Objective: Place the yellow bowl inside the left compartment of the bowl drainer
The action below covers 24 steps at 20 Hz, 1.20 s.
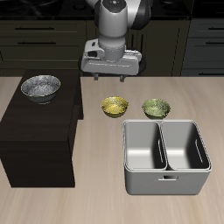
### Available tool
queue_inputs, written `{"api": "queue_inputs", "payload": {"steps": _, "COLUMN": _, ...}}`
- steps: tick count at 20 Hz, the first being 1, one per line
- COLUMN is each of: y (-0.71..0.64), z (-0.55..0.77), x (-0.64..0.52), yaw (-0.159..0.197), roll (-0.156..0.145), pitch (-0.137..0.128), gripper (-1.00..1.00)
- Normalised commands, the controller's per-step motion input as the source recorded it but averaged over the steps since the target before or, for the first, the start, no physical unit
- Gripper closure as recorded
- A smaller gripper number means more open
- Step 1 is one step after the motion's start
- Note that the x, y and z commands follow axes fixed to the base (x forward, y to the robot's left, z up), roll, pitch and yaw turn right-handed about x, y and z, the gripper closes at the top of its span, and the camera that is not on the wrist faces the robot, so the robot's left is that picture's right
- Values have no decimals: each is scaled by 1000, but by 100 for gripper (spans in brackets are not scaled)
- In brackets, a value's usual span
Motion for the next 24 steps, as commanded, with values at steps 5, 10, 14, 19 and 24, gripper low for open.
{"api": "queue_inputs", "payload": {"steps": 5, "y": 70, "z": -123, "x": 54, "yaw": -3, "roll": 7, "pitch": 7, "gripper": -100}}
{"api": "queue_inputs", "payload": {"steps": 10, "y": 59, "z": -133, "x": 72, "yaw": -17, "roll": -1, "pitch": 5, "gripper": -100}}
{"api": "queue_inputs", "payload": {"steps": 14, "y": 71, "z": -189, "x": 14, "yaw": -10, "roll": -10, "pitch": -4, "gripper": -100}}
{"api": "queue_inputs", "payload": {"steps": 19, "y": 92, "z": -223, "x": -45, "yaw": 20, "roll": -7, "pitch": -20, "gripper": -100}}
{"api": "queue_inputs", "payload": {"steps": 24, "y": -6, "z": -96, "x": -79, "yaw": -20, "roll": -18, "pitch": -32, "gripper": -100}}
